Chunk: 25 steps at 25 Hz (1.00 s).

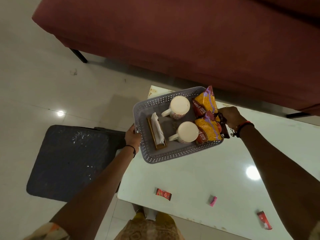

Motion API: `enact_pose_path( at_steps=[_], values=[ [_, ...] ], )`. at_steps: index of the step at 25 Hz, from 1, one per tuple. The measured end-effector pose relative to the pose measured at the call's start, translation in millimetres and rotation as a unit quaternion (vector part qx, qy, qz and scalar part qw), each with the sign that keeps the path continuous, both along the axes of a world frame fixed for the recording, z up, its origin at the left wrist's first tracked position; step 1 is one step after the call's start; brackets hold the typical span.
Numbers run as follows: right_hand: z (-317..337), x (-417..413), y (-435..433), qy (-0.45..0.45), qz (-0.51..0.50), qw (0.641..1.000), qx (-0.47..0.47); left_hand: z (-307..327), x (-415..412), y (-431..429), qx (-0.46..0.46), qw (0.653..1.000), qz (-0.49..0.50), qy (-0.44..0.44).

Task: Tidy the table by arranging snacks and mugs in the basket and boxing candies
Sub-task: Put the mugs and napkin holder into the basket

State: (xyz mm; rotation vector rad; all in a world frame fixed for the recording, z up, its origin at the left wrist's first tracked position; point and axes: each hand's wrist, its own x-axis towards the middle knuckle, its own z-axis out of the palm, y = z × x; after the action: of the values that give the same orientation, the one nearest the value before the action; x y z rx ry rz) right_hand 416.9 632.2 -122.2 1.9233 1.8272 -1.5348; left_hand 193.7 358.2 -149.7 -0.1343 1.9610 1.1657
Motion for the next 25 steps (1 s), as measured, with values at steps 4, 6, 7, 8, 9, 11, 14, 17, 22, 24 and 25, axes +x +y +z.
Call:
enact_pose_path(
  at_steps=[4,6,7,8,9,11,14,17,22,24,25],
  values=[
    [18,33,-31,0.069,-0.122,0.99,-0.034,22,10,-8,-0.015,0.999,-0.027,0.04],
    [27,50,-49,0.086,-0.163,0.982,-0.049,33,16,-13,-0.022,0.997,-0.049,0.061],
    [33,59,-58,0.087,-0.177,0.979,-0.057,42,21,-17,-0.027,0.995,-0.061,0.07],
    [41,67,-66,0.085,-0.181,0.978,-0.064,51,26,-22,-0.03,0.994,-0.072,0.078],
    [46,76,-74,0.084,-0.18,0.977,-0.072,58,30,-26,-0.031,0.993,-0.08,0.085],
    [57,96,-93,0.091,-0.179,0.976,-0.083,72,39,-38,-0.026,0.99,-0.102,0.098],
    [76,128,-126,0.127,-0.188,0.971,-0.076,91,55,-59,-0.021,0.985,-0.14,0.098],
    [96,158,-155,0.132,-0.216,0.965,-0.074,110,72,-79,-0.027,0.98,-0.174,0.093],
    [120,203,-191,0.142,-0.267,0.95,-0.084,142,114,-106,-0.009,0.972,-0.21,0.101],
    [123,225,-199,0.147,-0.283,0.944,-0.085,152,134,-112,-0.008,0.972,-0.215,0.1],
    [125,237,-202,0.148,-0.285,0.943,-0.084,154,144,-113,-0.006,0.972,-0.216,0.096]
  ],
)
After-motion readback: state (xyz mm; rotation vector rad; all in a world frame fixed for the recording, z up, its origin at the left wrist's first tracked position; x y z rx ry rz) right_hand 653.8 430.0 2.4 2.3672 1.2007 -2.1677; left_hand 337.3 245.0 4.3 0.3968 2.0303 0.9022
